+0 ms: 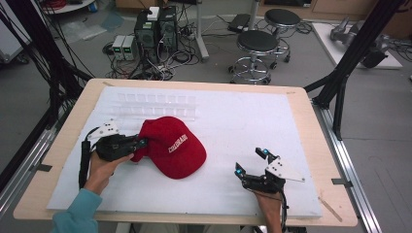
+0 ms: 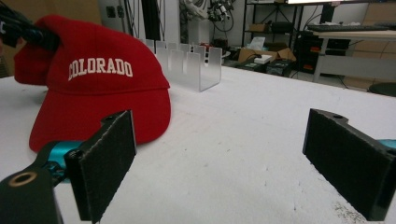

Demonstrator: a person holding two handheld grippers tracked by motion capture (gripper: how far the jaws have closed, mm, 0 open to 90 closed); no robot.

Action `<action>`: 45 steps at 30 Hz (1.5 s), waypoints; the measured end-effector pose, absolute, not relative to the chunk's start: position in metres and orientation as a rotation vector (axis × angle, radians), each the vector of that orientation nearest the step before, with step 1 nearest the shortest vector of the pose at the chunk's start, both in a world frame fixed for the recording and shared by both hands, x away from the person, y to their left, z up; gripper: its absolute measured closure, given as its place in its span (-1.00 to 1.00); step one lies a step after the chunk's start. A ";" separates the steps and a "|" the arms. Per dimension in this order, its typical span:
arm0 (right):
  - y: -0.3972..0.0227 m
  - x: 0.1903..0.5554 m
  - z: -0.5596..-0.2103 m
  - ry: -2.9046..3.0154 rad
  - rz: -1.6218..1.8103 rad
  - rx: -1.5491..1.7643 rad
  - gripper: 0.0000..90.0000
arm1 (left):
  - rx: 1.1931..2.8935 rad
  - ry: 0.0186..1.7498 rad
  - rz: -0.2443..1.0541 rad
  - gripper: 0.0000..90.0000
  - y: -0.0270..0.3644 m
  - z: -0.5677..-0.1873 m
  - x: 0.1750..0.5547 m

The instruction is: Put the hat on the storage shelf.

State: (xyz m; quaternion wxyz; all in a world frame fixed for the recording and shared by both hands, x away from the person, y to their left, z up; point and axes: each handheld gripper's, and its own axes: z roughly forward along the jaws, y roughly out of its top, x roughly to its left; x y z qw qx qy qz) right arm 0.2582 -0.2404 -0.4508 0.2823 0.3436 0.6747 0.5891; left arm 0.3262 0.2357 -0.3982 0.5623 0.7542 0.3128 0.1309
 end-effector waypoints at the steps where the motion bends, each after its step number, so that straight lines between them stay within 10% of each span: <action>1: -0.240 0.259 -0.451 1.806 1.574 0.920 -0.81 | 1.775 0.731 0.314 0.90 0.236 -0.396 0.327; 45: -0.217 0.277 -0.383 1.889 1.640 0.844 -0.81 | 1.827 0.559 0.438 0.90 0.210 -0.335 0.318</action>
